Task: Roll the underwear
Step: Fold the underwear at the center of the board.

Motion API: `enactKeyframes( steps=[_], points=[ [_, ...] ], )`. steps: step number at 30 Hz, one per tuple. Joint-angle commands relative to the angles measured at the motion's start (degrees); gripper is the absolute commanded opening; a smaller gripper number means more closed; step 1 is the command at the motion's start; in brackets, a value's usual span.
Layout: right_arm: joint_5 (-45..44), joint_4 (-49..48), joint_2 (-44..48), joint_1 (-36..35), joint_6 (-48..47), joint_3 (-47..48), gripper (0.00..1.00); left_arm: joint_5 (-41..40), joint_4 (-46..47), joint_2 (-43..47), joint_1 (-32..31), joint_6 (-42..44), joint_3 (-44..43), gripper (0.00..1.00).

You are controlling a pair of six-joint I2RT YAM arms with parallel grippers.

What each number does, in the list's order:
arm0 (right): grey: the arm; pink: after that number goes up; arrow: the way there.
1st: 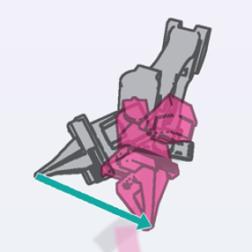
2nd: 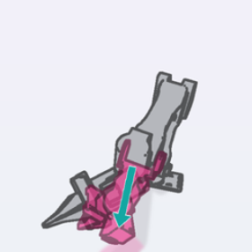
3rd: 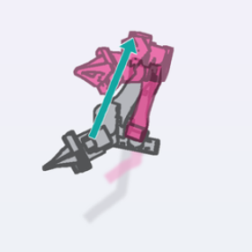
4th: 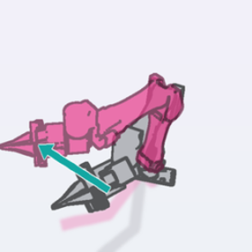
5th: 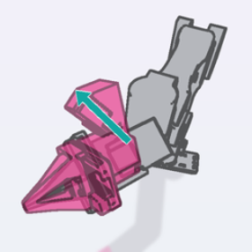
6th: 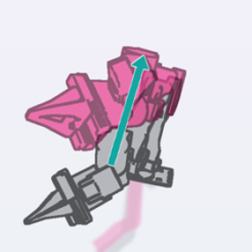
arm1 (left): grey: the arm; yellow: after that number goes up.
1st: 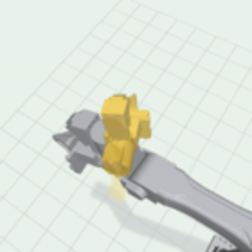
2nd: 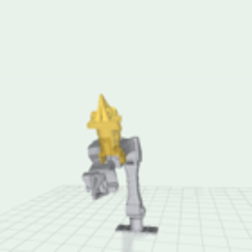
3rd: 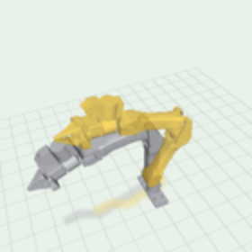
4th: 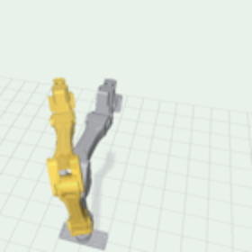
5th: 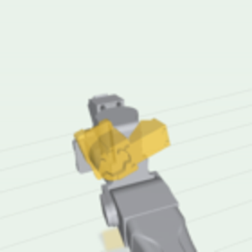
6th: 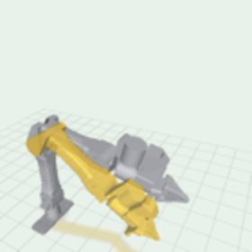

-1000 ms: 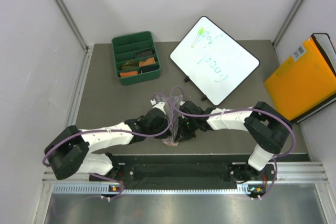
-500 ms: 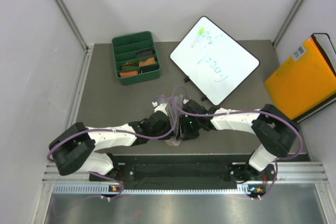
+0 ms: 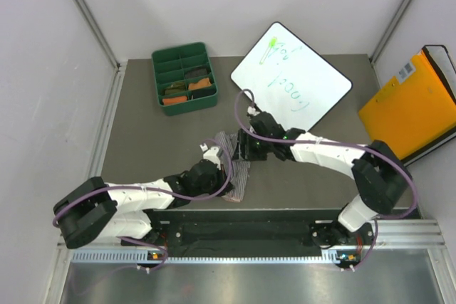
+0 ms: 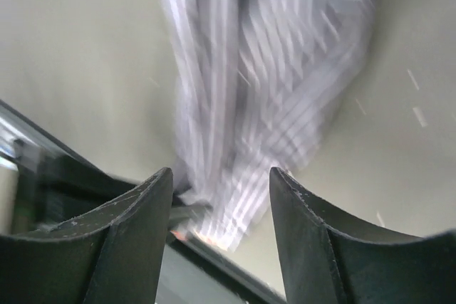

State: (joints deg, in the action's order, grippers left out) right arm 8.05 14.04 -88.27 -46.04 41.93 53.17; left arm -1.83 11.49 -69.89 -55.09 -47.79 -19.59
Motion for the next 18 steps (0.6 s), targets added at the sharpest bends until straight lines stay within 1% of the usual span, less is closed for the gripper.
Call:
enactKeyframes(
  steps=[1,3,10,18],
  points=[
    [2.58,-5.6,-6.9,0.34,-5.1,9.22,0.57,1.47,-0.84,-1.13,-0.81,1.04,0.87,0.0],
    [3.28,-6.22,-9.8,0.43,-6.24,12.03,0.57,0.6,-1.46,-1.22,-1.07,0.68,0.61,0.0],
    [0.65,-5.87,-17.28,0.43,-9.41,18.46,0.57,-0.11,-2.87,-1.48,-1.42,0.42,-0.18,0.0],
    [-1.98,-4.82,-20.71,0.43,-11.78,21.8,0.58,-0.72,-3.31,-0.95,-1.86,0.15,-0.27,0.0]
  ],
)
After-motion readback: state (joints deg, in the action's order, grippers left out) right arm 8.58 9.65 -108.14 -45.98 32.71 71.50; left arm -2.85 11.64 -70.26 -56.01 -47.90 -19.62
